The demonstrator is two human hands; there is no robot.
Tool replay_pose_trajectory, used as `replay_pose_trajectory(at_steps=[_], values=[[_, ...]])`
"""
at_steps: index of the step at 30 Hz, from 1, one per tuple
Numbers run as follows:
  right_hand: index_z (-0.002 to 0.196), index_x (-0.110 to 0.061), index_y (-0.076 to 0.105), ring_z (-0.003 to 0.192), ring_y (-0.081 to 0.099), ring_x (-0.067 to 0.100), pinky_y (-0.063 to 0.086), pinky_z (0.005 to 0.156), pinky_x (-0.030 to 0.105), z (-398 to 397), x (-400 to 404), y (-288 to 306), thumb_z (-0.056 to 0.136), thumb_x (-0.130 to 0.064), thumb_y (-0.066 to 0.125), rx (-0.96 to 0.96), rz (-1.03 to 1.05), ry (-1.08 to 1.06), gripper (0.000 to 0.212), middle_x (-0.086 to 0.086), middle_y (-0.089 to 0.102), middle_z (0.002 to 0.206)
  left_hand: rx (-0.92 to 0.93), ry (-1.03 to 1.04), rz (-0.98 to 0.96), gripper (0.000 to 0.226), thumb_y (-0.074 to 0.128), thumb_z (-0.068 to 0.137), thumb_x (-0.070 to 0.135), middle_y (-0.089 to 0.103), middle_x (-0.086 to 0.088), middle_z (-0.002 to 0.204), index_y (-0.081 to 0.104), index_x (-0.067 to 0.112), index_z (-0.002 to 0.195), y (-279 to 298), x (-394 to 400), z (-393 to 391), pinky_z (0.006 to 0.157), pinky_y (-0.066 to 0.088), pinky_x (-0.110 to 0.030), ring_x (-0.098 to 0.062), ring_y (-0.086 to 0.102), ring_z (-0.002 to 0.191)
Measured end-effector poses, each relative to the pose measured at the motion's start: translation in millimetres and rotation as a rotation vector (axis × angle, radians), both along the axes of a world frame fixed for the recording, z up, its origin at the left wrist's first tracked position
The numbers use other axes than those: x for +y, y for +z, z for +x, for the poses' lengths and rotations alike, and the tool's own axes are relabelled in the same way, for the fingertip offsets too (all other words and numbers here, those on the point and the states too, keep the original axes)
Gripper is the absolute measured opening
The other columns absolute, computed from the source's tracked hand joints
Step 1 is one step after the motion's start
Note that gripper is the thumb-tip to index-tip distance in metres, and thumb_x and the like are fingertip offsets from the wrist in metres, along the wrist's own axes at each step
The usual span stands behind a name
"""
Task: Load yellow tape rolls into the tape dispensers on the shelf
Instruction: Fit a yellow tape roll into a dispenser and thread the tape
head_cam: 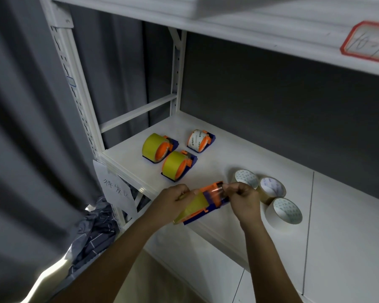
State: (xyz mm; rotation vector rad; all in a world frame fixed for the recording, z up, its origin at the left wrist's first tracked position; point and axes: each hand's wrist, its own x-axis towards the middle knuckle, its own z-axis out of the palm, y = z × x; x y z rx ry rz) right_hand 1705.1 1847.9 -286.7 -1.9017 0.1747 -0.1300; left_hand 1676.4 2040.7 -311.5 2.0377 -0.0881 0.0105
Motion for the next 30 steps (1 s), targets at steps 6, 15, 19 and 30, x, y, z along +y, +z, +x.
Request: replay_pose_trajectory(at_steps=[6, 15, 19, 30], values=[[0.068, -0.017, 0.067, 0.066, 0.063, 0.013, 0.053, 0.058, 0.018, -3.8, 6.9, 11.7, 0.089, 0.0, 0.056, -0.041, 0.012, 0.166, 0.029, -0.001, 0.068, 0.069, 0.159, -0.07, -0.011, 0.035, 0.045, 0.088, 0.036, 0.035, 0.005, 0.056, 0.036, 0.023, 0.057, 7.8, 5.5, 2.1, 0.058, 0.028, -0.027, -0.011, 0.038, 0.055], [0.081, -0.019, 0.067, 0.069, 0.063, 0.01, 0.051, 0.063, 0.024, -11.9, 24.8, 40.6, 0.089, -0.011, 0.057, -0.199, -0.319, 0.329, 0.015, -0.006, 0.066, 0.073, 0.277, -0.066, -0.05, 0.048, 0.053, 0.083, 0.059, 0.055, 0.006, 0.049, 0.046, 0.022, 0.054, 21.2, -11.4, 14.8, 0.049, 0.039, -0.016, -0.003, 0.055, 0.047], [0.08, -0.016, 0.068, 0.067, 0.059, 0.006, 0.047, 0.059, 0.016, -13.2, 29.4, 45.6, 0.087, -0.009, 0.059, -0.261, -0.353, 0.342, 0.013, -0.009, 0.064, 0.073, 0.366, -0.153, -0.226, 0.034, 0.055, 0.088, 0.046, 0.063, 0.014, 0.049, 0.056, 0.028, 0.06, 25.7, -12.0, 15.4, 0.041, 0.04, -0.007, 0.003, 0.06, 0.046], [0.075, -0.015, 0.073, 0.079, 0.067, 0.018, 0.057, 0.074, 0.032, 11.4, 13.6, 62.3, 0.086, -0.003, 0.059, -0.046, -0.049, 0.258, 0.021, 0.0, 0.071, 0.077, 0.26, 0.003, -0.189, 0.049, 0.054, 0.082, 0.06, 0.063, -0.006, 0.076, 0.062, 0.012, 0.079, 25.6, -9.7, 15.4, 0.072, 0.049, -0.029, -0.018, 0.063, 0.074]])
